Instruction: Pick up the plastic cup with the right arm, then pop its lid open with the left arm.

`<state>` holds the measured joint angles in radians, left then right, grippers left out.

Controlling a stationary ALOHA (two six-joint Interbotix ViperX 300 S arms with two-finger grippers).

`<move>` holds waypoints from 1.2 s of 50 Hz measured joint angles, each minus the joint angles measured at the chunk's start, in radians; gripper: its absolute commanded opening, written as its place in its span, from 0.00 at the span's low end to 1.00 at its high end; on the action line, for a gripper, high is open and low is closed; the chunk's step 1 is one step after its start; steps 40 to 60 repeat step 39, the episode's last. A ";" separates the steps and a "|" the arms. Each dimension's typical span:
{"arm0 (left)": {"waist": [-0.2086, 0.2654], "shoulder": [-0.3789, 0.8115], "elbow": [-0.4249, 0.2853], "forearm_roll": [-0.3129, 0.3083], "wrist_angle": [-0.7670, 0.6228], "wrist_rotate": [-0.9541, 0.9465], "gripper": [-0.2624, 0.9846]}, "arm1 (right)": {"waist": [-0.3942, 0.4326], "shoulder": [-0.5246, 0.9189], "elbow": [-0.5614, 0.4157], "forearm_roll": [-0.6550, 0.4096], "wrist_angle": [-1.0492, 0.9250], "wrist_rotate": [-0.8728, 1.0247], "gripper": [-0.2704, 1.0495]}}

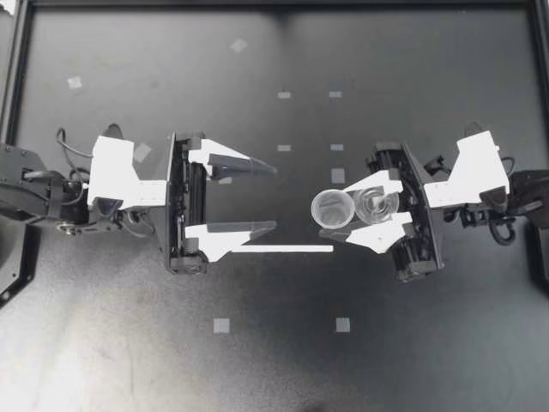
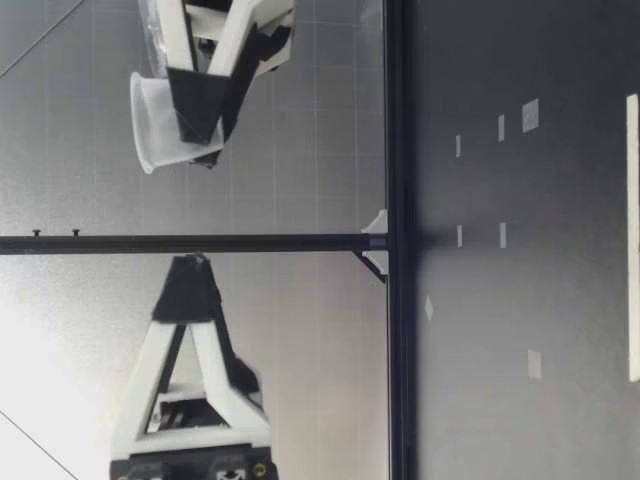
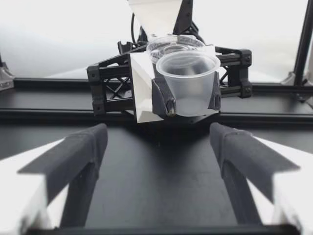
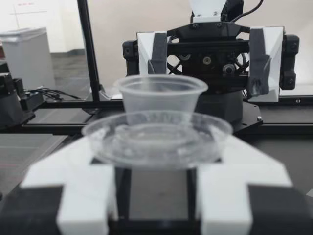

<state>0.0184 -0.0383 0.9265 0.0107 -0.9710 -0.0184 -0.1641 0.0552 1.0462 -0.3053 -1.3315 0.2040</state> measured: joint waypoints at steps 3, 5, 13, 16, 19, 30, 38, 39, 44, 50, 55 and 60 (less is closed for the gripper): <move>0.000 0.000 0.000 0.002 -0.002 0.000 0.84 | -0.002 0.000 0.002 -0.002 0.002 0.000 0.41; 0.000 -0.002 0.000 0.000 0.000 0.000 0.84 | 0.000 0.000 0.002 -0.002 0.003 0.000 0.41; 0.000 0.000 0.000 0.002 0.000 0.000 0.84 | 0.000 0.000 0.000 0.000 0.017 0.000 0.41; 0.000 0.000 0.000 0.002 0.000 0.000 0.84 | 0.000 0.002 0.002 0.000 0.018 0.000 0.41; 0.000 -0.002 0.000 0.002 0.000 0.000 0.84 | 0.000 0.002 0.000 -0.002 0.021 0.000 0.41; 0.000 0.003 0.000 0.002 0.000 0.000 0.84 | -0.002 0.000 0.000 0.000 0.026 0.000 0.41; 0.000 0.005 0.000 0.002 0.000 0.000 0.84 | 0.000 0.002 0.000 0.000 0.026 0.000 0.41; 0.000 0.005 0.000 0.002 0.000 0.000 0.84 | 0.000 0.002 0.002 0.000 0.026 0.000 0.41; 0.000 0.005 0.000 0.002 0.000 0.000 0.84 | 0.000 0.002 0.002 0.000 0.026 0.000 0.41; 0.000 0.005 0.000 0.002 0.000 0.000 0.84 | 0.000 0.002 0.002 0.000 0.026 0.000 0.41; 0.000 0.005 0.000 0.002 0.000 0.000 0.84 | 0.000 0.002 0.002 0.000 0.026 0.000 0.41; 0.000 0.005 0.000 0.002 0.000 0.000 0.84 | 0.000 0.002 0.002 0.000 0.026 0.000 0.41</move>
